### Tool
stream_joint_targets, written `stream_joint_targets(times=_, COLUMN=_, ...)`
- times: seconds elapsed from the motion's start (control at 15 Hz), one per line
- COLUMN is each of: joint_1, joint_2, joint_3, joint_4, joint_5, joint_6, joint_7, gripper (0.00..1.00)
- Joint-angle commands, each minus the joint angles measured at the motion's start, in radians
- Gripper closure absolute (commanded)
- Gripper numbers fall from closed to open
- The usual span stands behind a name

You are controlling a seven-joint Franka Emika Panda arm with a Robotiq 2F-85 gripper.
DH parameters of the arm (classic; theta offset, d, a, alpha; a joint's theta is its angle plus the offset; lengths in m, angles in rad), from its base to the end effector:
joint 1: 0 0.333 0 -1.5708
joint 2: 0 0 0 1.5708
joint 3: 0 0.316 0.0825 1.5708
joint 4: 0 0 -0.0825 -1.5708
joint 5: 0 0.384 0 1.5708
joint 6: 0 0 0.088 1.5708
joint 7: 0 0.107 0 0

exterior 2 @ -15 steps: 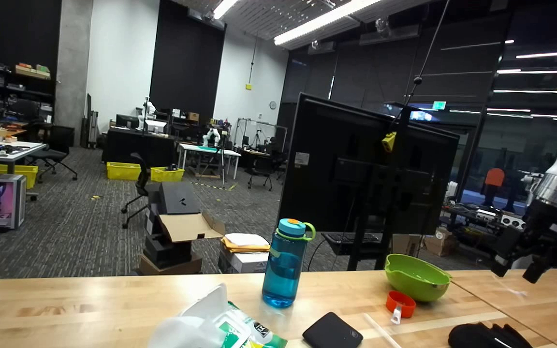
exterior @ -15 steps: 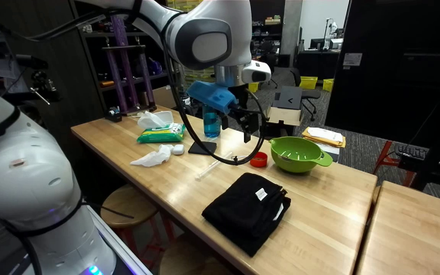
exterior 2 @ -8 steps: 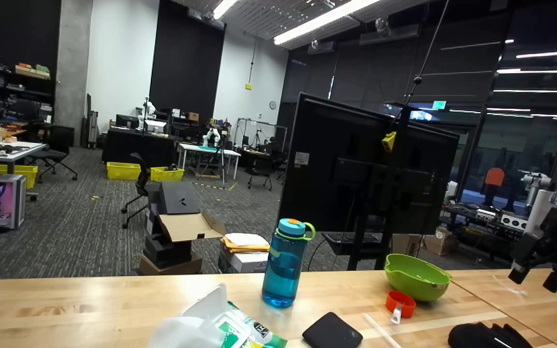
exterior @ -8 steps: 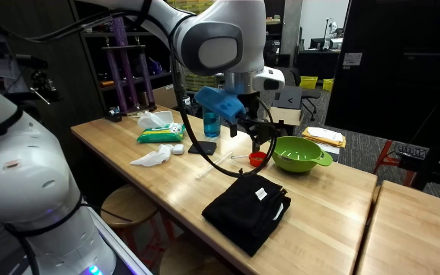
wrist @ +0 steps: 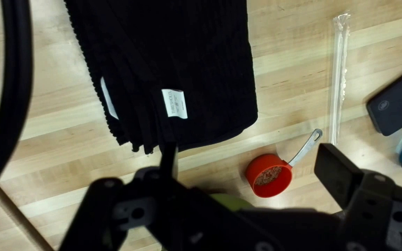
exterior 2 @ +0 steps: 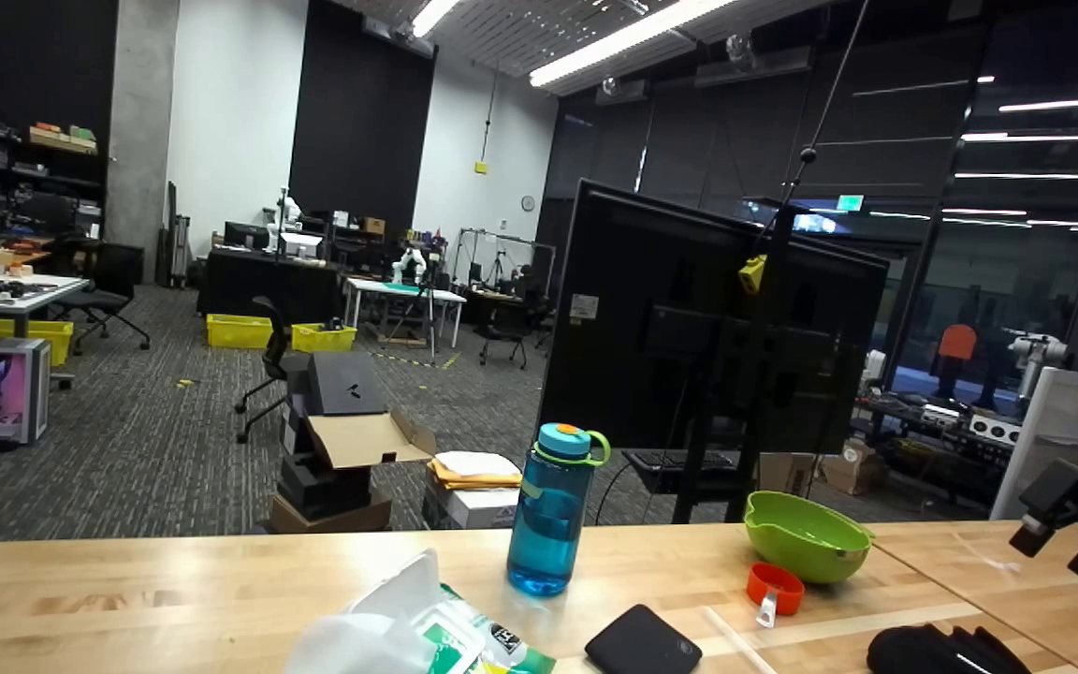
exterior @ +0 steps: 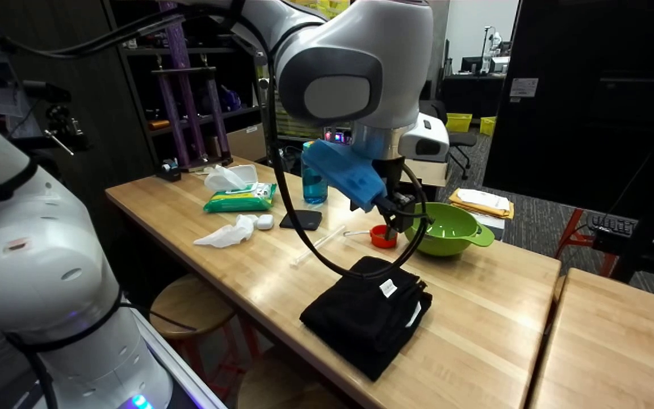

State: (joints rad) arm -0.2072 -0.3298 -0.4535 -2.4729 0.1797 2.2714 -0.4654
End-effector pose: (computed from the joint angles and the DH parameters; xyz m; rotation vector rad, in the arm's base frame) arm 0.3548 -0.2721 0.4114 -2.8965 0.4240 -0.3320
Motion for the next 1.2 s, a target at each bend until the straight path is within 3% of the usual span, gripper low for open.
stream_joint_targets(times=0.0, joint_1=0.0, joint_2=0.046, joint_3=-0.041, joint_4=0.041, joint_5=0.071, joint_6=-0.048, joint_7=-0.098, gripper=0.0)
stream_joint_targets(times=1.13, joint_1=-0.117, joint_2=0.225, joint_3=-0.065, joint_4=0.117, joint_5=0.083, joint_6=-0.102, joint_7=-0.243, gripper=0.0)
